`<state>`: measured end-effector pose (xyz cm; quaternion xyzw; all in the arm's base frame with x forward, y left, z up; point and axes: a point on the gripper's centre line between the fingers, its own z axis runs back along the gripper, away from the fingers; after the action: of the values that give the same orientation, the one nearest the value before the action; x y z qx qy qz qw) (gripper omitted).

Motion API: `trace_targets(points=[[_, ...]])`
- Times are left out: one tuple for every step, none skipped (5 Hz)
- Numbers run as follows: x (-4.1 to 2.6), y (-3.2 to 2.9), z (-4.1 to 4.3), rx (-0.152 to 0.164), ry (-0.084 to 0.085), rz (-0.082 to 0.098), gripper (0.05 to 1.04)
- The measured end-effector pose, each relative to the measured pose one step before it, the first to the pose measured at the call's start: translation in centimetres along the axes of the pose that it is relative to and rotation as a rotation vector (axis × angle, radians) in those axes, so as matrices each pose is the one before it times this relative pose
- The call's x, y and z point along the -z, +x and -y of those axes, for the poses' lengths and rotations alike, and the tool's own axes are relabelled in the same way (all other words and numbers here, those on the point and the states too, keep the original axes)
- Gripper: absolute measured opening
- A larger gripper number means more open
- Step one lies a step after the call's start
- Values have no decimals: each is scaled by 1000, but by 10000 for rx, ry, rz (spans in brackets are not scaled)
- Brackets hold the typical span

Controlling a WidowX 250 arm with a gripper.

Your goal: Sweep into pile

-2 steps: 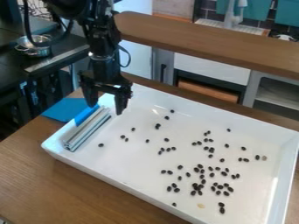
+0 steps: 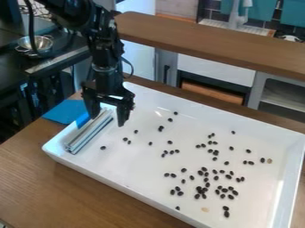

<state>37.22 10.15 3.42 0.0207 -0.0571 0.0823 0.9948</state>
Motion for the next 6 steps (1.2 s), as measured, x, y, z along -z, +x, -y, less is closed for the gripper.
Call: trace_targets(points=[[-59,178,-151,172,96,115,999],[54,206,-227,104,145,126,999],[771,-39,-787,-117,124,-4,999],[1051,-349,-434,-50,105,-121,999],[53,279,-216,51,139,174,999],[744,-209,-389,-61,29,-118,999]])
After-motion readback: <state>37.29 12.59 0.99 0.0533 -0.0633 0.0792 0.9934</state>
